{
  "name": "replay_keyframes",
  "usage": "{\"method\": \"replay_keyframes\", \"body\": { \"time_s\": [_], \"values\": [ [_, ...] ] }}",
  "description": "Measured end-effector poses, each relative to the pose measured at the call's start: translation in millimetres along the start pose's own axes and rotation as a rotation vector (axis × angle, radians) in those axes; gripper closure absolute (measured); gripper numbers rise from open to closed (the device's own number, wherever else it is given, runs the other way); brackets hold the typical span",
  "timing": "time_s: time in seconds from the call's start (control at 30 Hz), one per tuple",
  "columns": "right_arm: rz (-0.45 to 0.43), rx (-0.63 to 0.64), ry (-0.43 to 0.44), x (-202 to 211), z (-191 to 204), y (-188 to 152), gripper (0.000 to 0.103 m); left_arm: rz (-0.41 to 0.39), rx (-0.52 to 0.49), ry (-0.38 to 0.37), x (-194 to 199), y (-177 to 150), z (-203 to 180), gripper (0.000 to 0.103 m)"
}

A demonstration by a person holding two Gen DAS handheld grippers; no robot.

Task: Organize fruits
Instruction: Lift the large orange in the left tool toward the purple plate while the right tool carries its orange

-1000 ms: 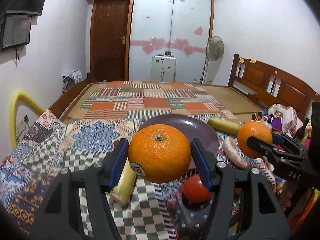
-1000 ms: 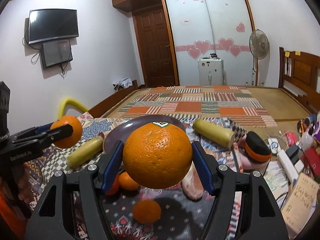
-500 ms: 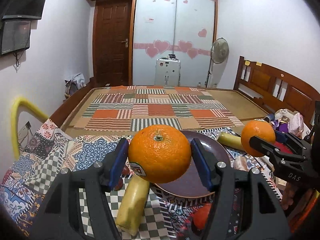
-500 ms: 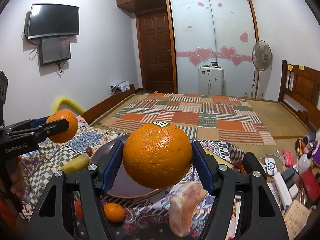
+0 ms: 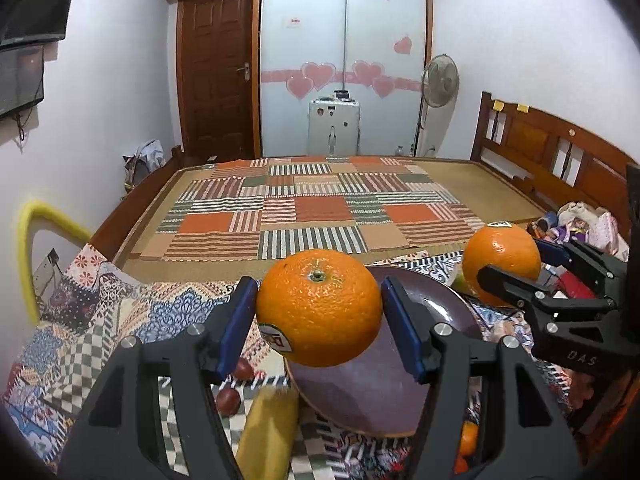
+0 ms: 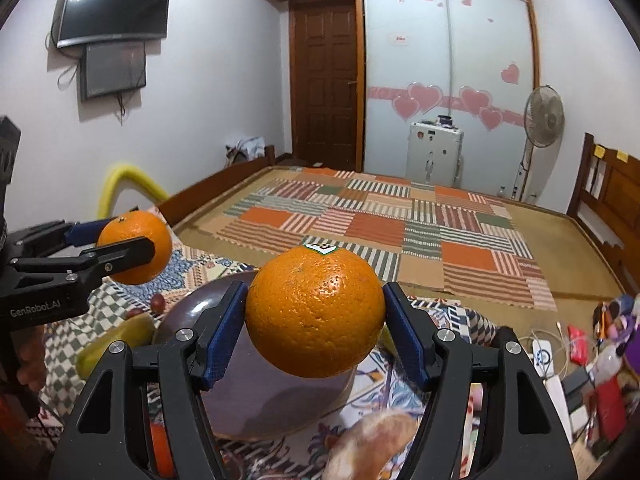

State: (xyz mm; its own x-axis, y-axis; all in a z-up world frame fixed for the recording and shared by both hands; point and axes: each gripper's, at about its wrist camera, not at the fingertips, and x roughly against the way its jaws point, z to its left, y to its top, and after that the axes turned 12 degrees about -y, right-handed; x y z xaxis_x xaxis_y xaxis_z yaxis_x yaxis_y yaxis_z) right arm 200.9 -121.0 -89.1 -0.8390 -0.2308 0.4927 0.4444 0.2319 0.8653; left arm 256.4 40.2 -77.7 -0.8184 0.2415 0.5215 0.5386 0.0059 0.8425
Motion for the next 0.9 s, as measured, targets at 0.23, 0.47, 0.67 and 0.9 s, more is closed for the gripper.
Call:
{"method": "replay_keyframes", "body": {
  "time_s": [0.23, 0.47, 0.67, 0.9],
  "values": [
    [0.074, 0.069, 0.011, -25, 6, 3, 0.038, 0.064, -0.005, -0.004, -33, 8, 3, 0.04],
    [0.152, 0.141, 0.024, -46, 11, -1, 0.038, 0.161, -0.001, -0.031, -66, 8, 7, 0.04],
    [0.201, 0.175, 0.025, -58, 11, -3, 0.038, 0.243, 0.008, -0.046, -93, 4, 8, 0.04],
    [0.253, 0.199, 0.045, -67, 18, -7, 0.037, 0.311, 0.039, -0.085, -104, 4, 13, 0.04]
  ]
}}
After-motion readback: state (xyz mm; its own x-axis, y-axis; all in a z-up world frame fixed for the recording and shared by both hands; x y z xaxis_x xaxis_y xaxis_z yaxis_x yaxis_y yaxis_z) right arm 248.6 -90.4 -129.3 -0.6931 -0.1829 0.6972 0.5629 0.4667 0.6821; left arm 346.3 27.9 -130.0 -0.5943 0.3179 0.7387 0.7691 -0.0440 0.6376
